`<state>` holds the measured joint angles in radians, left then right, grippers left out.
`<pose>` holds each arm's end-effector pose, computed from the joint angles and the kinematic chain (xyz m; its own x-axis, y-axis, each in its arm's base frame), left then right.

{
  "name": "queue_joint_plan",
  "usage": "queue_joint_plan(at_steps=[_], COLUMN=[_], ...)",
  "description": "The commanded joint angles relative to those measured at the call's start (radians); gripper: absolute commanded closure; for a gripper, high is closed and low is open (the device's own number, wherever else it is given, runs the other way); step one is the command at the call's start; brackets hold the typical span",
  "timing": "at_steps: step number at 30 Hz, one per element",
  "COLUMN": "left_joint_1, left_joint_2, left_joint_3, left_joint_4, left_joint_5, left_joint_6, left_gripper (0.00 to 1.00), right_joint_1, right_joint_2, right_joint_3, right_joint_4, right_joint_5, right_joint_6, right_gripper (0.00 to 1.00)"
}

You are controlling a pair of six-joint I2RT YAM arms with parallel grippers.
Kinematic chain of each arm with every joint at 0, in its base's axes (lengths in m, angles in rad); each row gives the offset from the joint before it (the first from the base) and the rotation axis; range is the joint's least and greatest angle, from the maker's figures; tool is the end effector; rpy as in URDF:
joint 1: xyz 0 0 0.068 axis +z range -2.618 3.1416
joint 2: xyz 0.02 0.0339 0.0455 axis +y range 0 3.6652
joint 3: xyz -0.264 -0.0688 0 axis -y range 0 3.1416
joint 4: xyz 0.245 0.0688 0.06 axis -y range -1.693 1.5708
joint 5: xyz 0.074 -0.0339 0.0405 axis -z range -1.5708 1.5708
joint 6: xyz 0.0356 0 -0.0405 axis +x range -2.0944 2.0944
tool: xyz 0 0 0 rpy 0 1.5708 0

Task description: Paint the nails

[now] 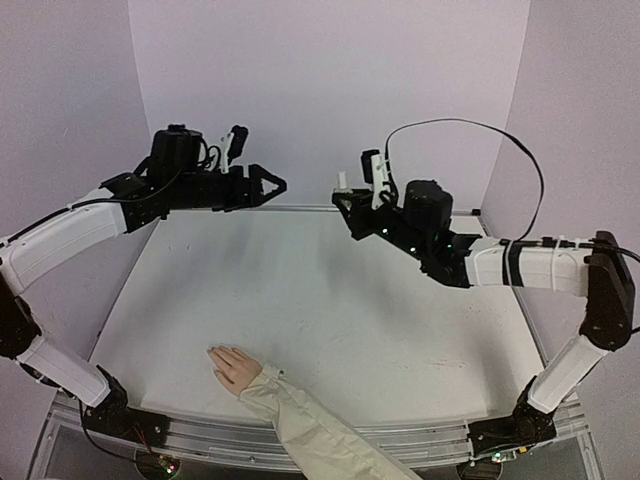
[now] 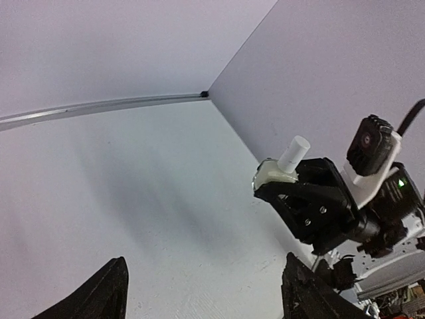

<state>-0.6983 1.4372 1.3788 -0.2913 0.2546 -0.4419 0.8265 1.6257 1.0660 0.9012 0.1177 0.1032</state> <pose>0.2507 -0.2221 0.3836 -0.5808 -0.0528 -0.8123 0.6140 0.6267 -0.4798 0.2585 0.2745 0.3345 0.1581 0.3227 -0.9332 -0.6754 0.7248 0.1362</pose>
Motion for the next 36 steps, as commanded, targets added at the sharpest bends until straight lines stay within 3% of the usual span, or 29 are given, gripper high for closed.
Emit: queue_joint_plan(at_steps=[1, 3, 8, 12, 16, 22, 26, 36], left_joint_1=[0.106, 0.107, 0.102, 0.058, 0.036, 0.028, 0.028, 0.028], left_joint_2=[-0.101, -0.106, -0.041, 0.022, 0.059, 0.097, 0.104, 0.148], left_joint_3=[-0.097, -0.097, -0.034, 0.037, 0.066, 0.087, 0.092, 0.124], left_joint_4=[0.309, 0.368, 0.450, 0.480, 0.482, 0.483, 0.483, 0.483], left_joint_5=[0.456, 0.605, 0.785, 0.877, 0.881, 0.901, 0.898, 0.863], left_joint_6=[-0.029, -0.015, -0.057, -0.052, -0.041, -0.040, -0.024, -0.020], left_gripper=[0.19, 0.19, 0.19, 0.21, 0.25, 0.36, 0.49, 0.48], right_joint_1=[-0.109, -0.124, -0.125, -0.124, -0.119, -0.117, -0.117, -0.118], right_joint_2=[-0.143, -0.141, -0.093, -0.042, 0.011, 0.057, 0.080, 0.096], right_joint_3=[0.002, 0.018, 0.065, 0.095, 0.142, 0.187, 0.211, 0.208], right_joint_4=[0.074, 0.074, 0.185, 0.255, 0.289, 0.297, 0.296, 0.295], right_joint_5=[-0.586, -0.760, -1.057, -1.161, -1.244, -1.277, -1.282, -1.275], right_joint_6=[0.174, 0.235, 0.420, 0.504, 0.561, 0.575, 0.576, 0.568], right_gripper=[1.00, 1.00, 1.00, 1.00, 1.00, 1.00, 1.00, 1.00])
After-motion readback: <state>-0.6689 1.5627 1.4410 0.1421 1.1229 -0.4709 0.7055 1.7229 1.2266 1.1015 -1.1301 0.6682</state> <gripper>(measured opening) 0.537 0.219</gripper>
